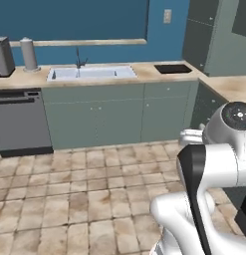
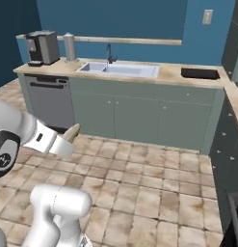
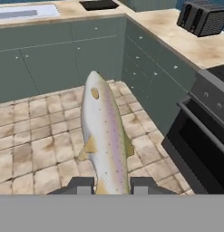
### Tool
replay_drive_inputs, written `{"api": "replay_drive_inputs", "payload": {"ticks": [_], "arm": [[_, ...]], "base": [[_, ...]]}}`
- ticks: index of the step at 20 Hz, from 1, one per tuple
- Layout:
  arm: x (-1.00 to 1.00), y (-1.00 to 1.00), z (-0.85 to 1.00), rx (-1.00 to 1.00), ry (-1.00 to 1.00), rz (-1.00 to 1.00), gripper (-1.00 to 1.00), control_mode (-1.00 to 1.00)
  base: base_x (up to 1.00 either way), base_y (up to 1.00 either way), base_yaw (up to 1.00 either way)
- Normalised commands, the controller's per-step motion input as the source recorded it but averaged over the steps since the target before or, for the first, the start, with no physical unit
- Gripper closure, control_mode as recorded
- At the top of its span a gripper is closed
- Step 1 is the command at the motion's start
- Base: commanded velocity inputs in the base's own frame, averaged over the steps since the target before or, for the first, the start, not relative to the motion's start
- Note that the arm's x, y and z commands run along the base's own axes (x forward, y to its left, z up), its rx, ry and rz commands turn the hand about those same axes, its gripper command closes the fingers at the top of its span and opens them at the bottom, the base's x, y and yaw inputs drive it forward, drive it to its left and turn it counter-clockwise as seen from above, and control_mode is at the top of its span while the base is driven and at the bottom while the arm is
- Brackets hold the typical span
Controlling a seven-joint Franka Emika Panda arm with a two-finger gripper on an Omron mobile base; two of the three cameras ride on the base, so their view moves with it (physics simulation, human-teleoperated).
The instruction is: Take the fish out of the fridge, briefly rinse it in the sink, and place it on the tray next to the sink.
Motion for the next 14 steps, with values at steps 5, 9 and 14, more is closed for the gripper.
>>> {"api": "replay_drive_inputs", "payload": {"ticks": [5,9,14], "arm": [[0.0,0.0,0.0,0.0,0.0,0.0,1.0,1.0],[0.0,0.0,0.0,0.0,0.0,0.0,1.0,1.0],[0.0,0.0,0.0,0.0,0.0,0.0,1.0,1.0]], "base": [[1.0,0.24,0.01],[1.0,0.56,-0.01],[1.0,0.75,-0.03]]}}
